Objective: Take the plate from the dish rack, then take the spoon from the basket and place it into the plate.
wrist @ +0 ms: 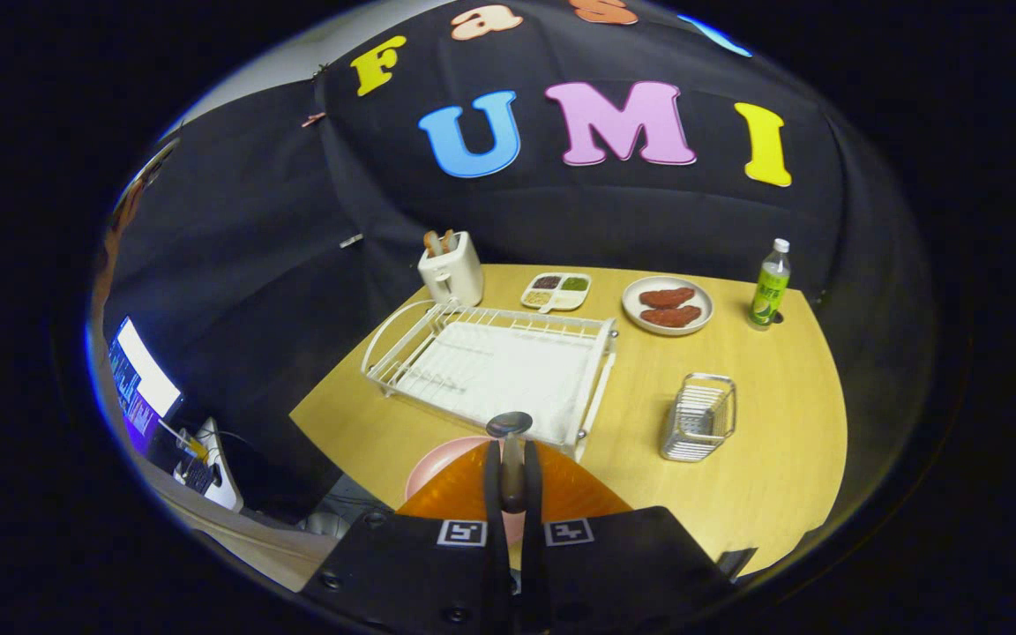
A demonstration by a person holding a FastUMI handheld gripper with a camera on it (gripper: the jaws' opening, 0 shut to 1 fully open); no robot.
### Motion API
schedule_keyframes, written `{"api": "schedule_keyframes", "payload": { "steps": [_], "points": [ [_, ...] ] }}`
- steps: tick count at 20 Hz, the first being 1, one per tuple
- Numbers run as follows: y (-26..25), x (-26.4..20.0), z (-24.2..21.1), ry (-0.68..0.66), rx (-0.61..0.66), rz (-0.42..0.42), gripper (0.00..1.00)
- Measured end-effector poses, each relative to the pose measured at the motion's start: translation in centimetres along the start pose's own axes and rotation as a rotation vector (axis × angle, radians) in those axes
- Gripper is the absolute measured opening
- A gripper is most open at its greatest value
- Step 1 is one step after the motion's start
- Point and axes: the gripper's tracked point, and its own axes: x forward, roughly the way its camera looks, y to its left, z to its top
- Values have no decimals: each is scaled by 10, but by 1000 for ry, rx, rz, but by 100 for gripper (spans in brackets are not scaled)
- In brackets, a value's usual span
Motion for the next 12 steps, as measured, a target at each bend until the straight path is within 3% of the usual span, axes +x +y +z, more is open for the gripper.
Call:
{"api": "schedule_keyframes", "payload": {
  "steps": [5, 12],
  "points": [
    [32, 59, -59, 103, -67, 75, 9],
    [47, 112, -82, 145, -77, 124, 9]
  ]
}}
